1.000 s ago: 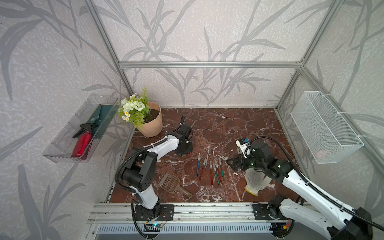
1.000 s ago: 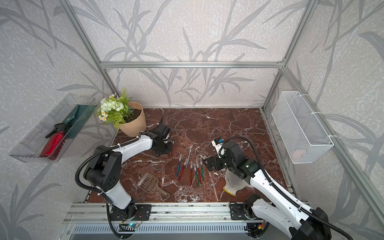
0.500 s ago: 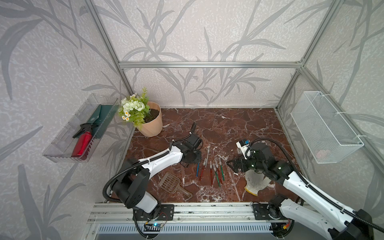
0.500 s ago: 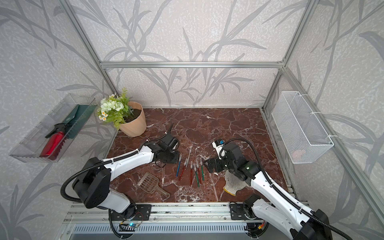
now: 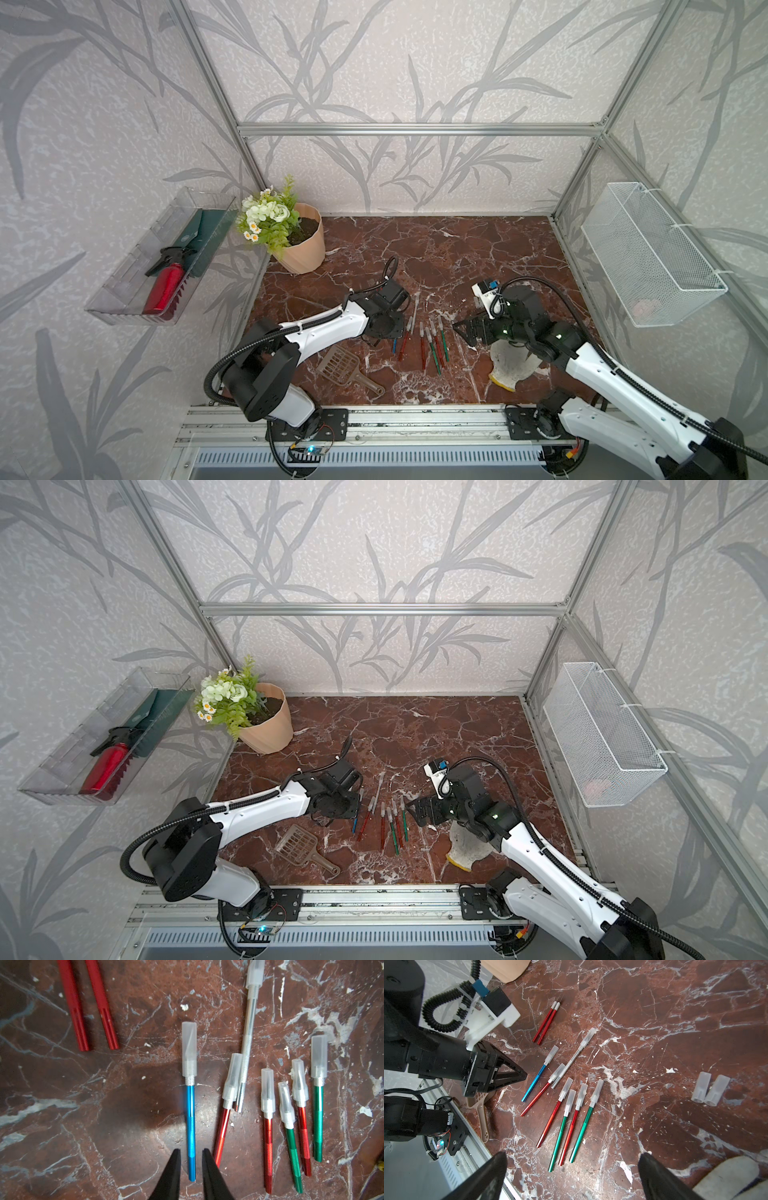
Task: Remove protective caps from carving knives
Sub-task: Pick up the carving knife from the center of the board.
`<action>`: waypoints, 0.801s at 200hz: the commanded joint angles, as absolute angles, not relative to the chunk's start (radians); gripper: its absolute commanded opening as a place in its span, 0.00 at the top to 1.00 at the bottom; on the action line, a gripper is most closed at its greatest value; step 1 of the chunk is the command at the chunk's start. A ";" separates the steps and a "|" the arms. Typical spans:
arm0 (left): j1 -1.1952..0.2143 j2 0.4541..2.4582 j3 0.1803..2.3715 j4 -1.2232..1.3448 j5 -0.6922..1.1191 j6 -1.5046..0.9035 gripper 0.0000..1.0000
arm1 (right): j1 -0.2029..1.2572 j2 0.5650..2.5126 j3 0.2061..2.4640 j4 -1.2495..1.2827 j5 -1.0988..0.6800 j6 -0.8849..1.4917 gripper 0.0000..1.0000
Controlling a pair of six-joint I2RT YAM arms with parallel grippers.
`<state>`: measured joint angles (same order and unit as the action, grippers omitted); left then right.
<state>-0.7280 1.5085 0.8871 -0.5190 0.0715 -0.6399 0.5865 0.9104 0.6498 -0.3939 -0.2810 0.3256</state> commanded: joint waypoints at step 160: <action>-0.748 1.616 0.890 -0.474 0.057 -0.673 0.74 | 0.596 0.920 0.655 -0.411 -0.288 0.321 0.01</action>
<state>-0.7422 1.5978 0.8871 -0.4671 0.0734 -0.6586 0.5900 0.9176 0.6498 -0.3946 -0.2813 0.3252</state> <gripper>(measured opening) 0.262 0.992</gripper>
